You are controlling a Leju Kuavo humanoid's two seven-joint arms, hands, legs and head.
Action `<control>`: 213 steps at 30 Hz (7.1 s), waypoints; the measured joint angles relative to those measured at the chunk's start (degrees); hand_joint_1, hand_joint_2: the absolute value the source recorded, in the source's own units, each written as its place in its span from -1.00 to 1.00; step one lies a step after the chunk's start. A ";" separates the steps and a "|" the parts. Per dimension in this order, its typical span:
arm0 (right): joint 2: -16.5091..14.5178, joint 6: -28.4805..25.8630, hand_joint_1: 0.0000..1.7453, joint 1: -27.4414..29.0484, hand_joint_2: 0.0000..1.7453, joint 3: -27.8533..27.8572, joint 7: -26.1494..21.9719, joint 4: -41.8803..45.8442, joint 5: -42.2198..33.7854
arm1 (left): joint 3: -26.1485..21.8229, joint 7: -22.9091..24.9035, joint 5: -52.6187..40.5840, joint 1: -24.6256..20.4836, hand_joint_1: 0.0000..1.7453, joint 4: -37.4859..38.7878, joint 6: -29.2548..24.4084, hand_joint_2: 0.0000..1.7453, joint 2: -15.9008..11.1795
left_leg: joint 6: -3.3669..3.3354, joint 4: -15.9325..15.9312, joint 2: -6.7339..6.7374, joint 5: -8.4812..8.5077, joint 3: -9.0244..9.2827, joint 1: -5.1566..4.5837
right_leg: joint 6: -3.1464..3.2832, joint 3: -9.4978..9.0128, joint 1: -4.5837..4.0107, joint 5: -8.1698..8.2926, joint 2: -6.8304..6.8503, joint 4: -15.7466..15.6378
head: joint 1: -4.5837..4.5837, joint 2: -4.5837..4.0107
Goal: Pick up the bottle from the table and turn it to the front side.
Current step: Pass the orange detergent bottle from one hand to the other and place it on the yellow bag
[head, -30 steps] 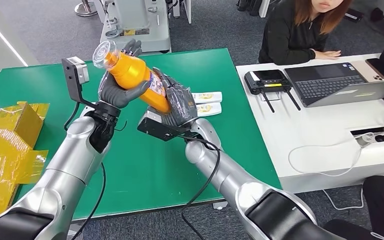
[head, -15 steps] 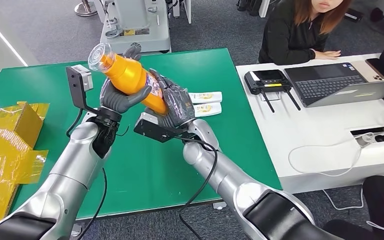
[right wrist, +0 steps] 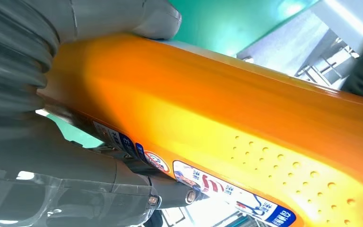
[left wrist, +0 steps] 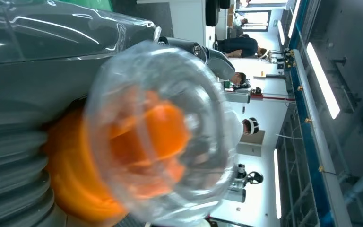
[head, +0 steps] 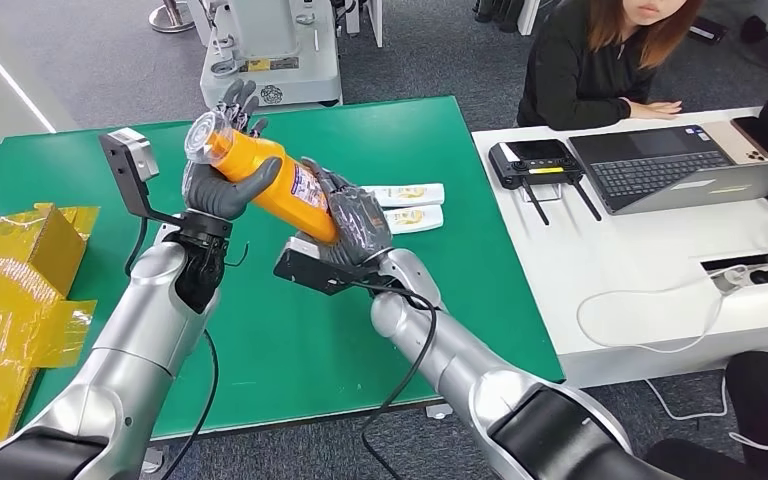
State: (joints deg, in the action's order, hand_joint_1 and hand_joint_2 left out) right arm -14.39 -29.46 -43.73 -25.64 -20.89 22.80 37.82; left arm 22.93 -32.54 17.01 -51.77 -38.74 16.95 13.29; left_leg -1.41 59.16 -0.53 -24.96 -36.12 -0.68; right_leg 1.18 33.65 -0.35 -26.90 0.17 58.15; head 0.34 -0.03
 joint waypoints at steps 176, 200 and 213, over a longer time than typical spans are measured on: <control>12.00 -3.10 -1.00 52.39 1.00 4.43 -17.48 63.30 -31.27 | 12.15 21.41 -86.08 -9.36 1.00 7.40 -37.38 1.00 -34.50 | 0.04 -0.08 0.29 -0.02 0.00 0.05 | 0.06 0.02 -0.03 -0.04 -0.25 -0.01 | 0.02 0.01; 12.35 -3.05 -1.00 48.82 1.00 6.65 -18.19 61.74 -31.31 | 8.95 20.11 -83.82 1.57 1.00 6.18 -39.58 1.00 -38.59 | 0.04 -0.08 0.31 -0.02 0.01 0.05 | 0.08 0.03 -0.03 -0.04 -0.28 -0.03 | 0.03 0.01; 12.41 -3.72 -1.00 48.31 1.00 6.82 -18.12 60.92 -31.33 | 9.03 19.45 -81.73 5.11 1.00 7.00 -39.69 1.00 -36.53 | 0.04 -0.08 0.33 -0.03 0.01 0.06 | 0.08 0.06 -0.04 -0.05 -0.29 -0.04 | 0.02 0.01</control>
State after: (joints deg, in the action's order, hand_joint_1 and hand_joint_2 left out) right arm -1.98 -33.18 4.59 -18.82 -39.01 83.72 6.49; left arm 31.95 -13.09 -64.72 -46.66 -31.74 -22.75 -23.24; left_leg -1.37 59.08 -0.20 -24.99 -36.11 -0.62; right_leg 1.26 33.71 -0.39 -26.95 -0.13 58.11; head 0.37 -0.02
